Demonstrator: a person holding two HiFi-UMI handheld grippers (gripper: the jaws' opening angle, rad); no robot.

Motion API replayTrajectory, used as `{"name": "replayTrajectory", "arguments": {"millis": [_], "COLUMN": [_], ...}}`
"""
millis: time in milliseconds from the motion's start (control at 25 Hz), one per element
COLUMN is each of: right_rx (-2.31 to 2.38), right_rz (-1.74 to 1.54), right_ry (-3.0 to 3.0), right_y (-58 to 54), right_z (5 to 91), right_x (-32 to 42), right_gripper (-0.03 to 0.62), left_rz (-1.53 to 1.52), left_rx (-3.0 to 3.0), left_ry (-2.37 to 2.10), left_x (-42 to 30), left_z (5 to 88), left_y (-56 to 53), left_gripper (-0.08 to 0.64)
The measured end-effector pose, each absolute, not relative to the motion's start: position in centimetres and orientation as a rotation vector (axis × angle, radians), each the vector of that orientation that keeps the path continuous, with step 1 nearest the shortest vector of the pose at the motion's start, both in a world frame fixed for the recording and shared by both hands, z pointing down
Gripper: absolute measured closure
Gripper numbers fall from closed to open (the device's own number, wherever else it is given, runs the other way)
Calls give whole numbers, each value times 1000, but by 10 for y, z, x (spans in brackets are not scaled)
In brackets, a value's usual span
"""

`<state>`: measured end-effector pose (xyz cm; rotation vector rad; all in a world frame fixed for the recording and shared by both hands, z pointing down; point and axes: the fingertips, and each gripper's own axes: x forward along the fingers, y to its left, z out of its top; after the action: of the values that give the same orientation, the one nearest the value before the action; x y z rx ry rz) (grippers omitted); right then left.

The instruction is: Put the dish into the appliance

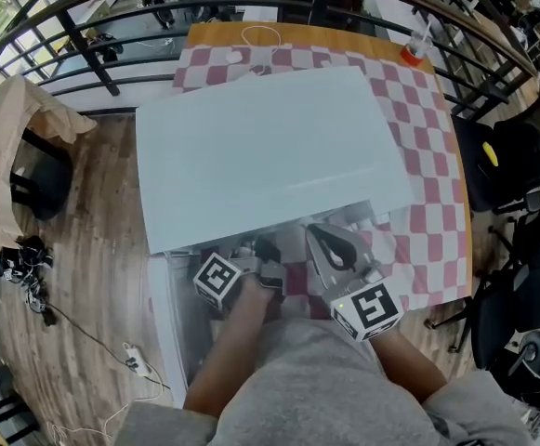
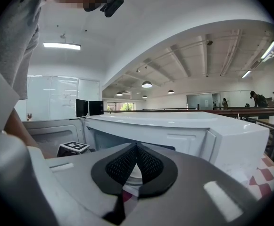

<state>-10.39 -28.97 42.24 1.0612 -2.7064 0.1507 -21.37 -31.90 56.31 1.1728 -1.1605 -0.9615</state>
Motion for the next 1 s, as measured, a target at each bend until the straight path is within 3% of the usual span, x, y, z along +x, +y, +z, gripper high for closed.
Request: {"name": "replayTrajectory", "arguments": {"millis": [1000], "right_rx": [1081], "right_rz": [135], "right_ry": [-2696], "right_y": [-280], "right_z": [423], "right_x": [-100], "right_gripper": [594], "left_rz": [-876], "left_rx": [1092], "left_ry": [-1435], "left_x": [-228], "left_z": [578], "left_y": [-306], "left_gripper": [535]}}
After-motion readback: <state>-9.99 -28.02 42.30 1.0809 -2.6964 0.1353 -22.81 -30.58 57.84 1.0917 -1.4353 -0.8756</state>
